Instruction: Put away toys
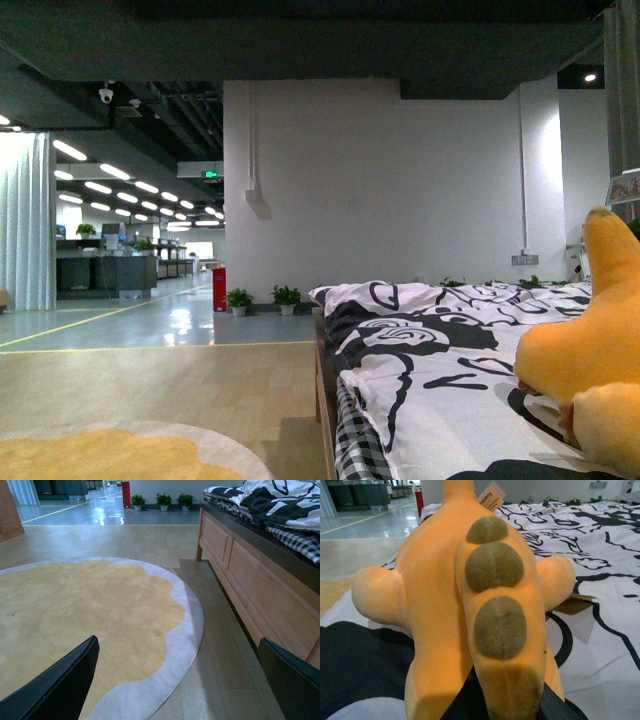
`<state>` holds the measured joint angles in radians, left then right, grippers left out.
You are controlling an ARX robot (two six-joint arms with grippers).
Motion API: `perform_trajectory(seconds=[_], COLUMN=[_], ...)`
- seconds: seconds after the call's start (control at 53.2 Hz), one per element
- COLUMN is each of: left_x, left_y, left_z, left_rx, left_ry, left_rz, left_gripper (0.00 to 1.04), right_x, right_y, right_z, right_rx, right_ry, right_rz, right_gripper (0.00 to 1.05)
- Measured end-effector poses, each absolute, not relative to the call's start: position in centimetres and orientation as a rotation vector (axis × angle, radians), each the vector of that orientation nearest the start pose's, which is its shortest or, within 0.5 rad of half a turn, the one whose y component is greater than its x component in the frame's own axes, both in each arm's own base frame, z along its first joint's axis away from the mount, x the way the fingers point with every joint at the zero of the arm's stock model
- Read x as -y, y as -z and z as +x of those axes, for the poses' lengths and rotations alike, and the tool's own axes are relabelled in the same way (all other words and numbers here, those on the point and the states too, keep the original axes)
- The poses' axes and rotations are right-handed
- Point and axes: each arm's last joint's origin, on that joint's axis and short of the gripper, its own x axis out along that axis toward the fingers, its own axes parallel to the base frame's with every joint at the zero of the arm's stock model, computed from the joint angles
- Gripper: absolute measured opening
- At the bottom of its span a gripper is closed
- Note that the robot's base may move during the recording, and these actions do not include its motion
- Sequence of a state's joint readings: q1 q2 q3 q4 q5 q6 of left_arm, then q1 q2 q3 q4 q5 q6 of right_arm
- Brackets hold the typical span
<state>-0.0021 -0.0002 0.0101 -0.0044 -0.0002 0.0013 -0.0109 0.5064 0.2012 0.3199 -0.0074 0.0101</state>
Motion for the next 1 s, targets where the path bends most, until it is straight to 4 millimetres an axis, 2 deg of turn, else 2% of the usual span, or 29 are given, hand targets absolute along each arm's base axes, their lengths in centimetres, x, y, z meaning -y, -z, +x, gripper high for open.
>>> perform_trajectory(seconds=[0.301, 0.997], left_x=[0.0, 0.0], left_y=[-16.7, -16.7], left_z=[9.7, 9.7], left_rx=[0.006, 0.006], left_ry=[0.001, 0.002], left_rz=[0.001, 0.001], left_gripper=[0.98, 0.98], right_x=[0.0, 0.0], right_y=[-19.6, -17.2], right_z=[12.4, 10.9], right_rx=[0.022, 0.027], right_ry=[0.001, 0.001], right_rz=[0.009, 0.007], right_gripper=[0.06, 0.06])
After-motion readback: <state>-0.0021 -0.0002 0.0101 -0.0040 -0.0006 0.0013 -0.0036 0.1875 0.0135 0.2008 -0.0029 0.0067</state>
